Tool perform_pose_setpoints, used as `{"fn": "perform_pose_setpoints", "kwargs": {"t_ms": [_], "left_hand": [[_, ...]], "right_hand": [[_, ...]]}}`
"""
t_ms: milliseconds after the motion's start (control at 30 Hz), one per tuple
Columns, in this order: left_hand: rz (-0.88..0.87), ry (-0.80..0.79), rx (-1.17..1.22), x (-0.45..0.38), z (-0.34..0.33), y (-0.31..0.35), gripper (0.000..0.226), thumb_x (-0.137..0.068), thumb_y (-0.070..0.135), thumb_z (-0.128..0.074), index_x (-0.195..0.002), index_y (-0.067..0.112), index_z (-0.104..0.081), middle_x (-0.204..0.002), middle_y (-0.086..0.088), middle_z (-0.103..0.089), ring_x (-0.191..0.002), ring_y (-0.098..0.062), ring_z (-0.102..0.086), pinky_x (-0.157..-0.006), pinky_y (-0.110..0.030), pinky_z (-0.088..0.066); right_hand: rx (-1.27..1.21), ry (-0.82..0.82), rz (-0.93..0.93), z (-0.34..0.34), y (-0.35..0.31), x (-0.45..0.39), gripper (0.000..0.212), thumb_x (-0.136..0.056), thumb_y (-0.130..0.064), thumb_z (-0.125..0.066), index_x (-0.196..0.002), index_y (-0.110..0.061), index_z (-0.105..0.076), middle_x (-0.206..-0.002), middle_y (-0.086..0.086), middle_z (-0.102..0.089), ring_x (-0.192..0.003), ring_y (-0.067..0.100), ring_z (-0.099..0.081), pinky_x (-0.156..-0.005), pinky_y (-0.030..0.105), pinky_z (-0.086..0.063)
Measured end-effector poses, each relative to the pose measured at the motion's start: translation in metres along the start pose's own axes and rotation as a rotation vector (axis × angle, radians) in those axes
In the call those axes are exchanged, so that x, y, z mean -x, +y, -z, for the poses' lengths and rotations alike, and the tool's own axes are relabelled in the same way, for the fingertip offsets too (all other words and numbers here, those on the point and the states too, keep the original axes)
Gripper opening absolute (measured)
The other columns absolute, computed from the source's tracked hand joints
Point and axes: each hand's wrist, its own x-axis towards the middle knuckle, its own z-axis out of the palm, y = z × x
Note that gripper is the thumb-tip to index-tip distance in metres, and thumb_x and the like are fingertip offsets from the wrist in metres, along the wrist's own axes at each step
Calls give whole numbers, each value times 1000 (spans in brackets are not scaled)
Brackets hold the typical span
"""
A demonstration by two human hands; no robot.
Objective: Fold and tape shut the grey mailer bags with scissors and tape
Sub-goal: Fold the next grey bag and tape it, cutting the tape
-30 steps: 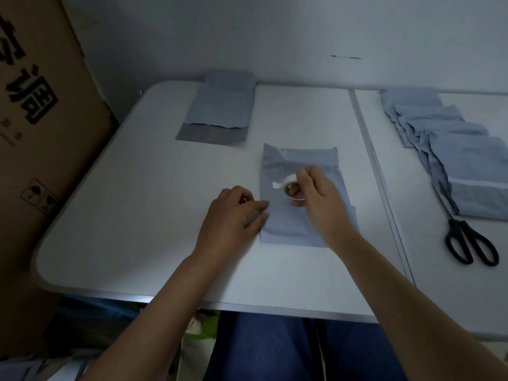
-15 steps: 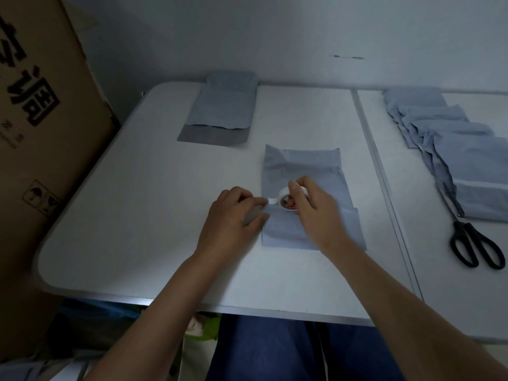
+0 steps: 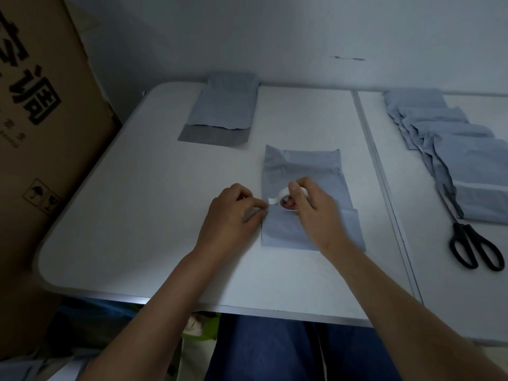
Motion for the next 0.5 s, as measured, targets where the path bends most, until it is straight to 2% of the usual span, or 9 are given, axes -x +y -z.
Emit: {"fn": "perform_pose_setpoints", "kwargs": {"t_ms": [167,267,400,500], "left_hand": [[45,21,-5,-4,-4,6,15,-86,31,-69,-95,20,-72,-94,11,-47,-84,-8,-50,-74,-26,-45],[85,20,29,-5,-4,9,12,-85,28,-70,-95,23,-67,-100,12,-44,-83,-10,-51,-75,-29,-47],[150,-17,58,-7,0,11,8,-85,27,-69,-92,25,-70,-100,11,-47,-85,-9,-52,-82,-31,-47],[226,-79,116,-10,5,14,7,-87,29,-66,-93,29,-71,-101,12,-48,-90,-6,-52,-89,-27,-44]], "right_hand": [[6,6,-19,0,-2,-2,23,-97,-35,-51,-87,-15,-58,-74,-9,-61,-68,1,-56,-61,11,-42],[1,0,-17,2,-6,-5,23,-98,-34,-49,-86,-16,-57,-73,-9,-61,-68,-1,-56,-61,10,-42],[24,-22,22,3,-9,-6,24,-99,-34,-47,-87,-15,-57,-72,-8,-63,-69,2,-58,-61,10,-42],[-1,-20,17,1,-5,-2,22,-100,-31,-47,-84,-17,-55,-69,-11,-60,-66,0,-56,-60,13,-42]]}}
